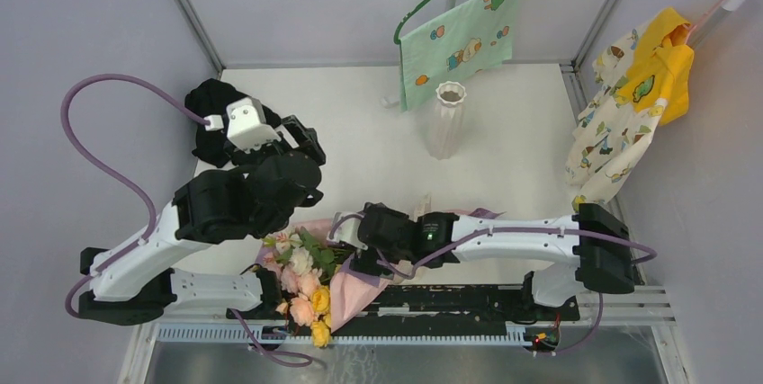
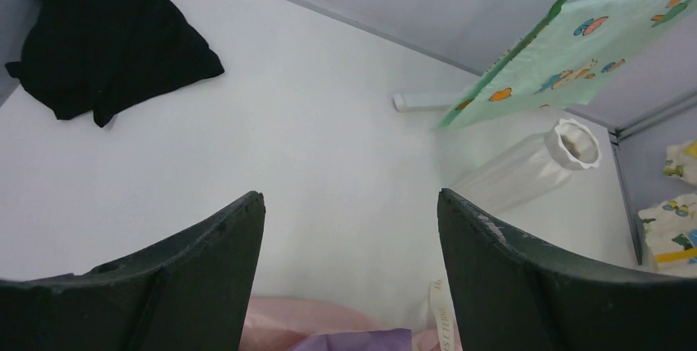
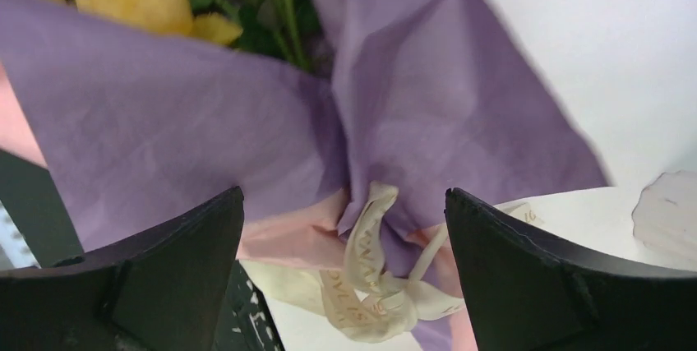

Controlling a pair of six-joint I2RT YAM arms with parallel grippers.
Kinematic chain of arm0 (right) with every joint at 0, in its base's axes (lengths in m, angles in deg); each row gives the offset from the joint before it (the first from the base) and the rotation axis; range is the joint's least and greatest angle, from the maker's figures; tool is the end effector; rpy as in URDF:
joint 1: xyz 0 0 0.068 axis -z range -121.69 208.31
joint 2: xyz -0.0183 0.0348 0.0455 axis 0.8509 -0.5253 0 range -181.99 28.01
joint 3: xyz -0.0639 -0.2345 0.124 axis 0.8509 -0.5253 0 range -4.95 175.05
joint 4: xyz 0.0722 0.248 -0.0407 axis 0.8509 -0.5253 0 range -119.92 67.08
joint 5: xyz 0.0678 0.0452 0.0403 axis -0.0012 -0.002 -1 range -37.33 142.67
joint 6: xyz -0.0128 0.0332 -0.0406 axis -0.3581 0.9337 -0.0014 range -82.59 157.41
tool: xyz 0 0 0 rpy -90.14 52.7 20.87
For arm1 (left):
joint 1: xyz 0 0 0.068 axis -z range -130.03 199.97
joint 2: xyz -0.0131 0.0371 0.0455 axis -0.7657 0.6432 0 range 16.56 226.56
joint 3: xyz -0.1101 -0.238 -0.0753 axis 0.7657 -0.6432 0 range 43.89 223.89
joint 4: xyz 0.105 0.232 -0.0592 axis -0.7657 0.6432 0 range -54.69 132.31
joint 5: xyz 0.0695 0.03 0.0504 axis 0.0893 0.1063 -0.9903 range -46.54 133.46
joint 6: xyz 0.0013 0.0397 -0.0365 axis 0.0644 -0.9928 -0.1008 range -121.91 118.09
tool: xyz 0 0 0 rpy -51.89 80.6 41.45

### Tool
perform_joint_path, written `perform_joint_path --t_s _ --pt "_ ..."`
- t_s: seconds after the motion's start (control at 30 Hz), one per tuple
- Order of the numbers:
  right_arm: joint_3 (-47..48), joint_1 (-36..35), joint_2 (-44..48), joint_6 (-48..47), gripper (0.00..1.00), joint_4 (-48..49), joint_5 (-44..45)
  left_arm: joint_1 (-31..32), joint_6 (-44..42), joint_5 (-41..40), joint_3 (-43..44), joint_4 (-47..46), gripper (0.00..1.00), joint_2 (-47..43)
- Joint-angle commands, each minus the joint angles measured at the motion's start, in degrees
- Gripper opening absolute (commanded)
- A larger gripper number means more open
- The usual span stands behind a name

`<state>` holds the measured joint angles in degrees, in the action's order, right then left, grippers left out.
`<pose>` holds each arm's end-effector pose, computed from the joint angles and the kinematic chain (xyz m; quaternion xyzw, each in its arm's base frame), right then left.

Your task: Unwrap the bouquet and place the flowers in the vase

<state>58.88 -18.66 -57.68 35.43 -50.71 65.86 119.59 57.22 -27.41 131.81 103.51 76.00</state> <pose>0.0802 0.3101 0.2584 -0.5622 0.7449 0.1231 0.3375 0.0798 -0.1180 0.4556 -0.1779 0.7570 -0.0851 0.6230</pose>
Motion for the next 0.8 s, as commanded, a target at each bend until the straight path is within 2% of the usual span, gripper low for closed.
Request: perform_joint_path --t_s 0.0,0.37,0.6,0.63,0.77 --pt "-1.48 -2.76 -0.74 -4.05 0.98 -0.41 2.53 0.29 6.53 -6.36 1.82 4.31 0.83 -0.86" --pt "-1.68 -3.20 -16.26 -8.50 0.98 6.04 0.01 0.27 6.78 -5.44 -0.96 4.24 0.83 -2.07" --pt "-0.48 -1.01 -19.77 -9.95 0.96 8.55 -6.74 0.31 6.72 -4.79 -1.51 4.15 0.83 -2.05" --pt "-0.12 -0.47 -20.16 -10.06 0.90 8.54 -8.43 0.27 6.70 -4.76 -1.55 4.06 0.83 -2.05" --pt "1.63 1.25 -22.15 -9.98 0.56 8.18 -12.85 0.30 5.28 -4.82 -1.70 2.84 0.83 -1.89"
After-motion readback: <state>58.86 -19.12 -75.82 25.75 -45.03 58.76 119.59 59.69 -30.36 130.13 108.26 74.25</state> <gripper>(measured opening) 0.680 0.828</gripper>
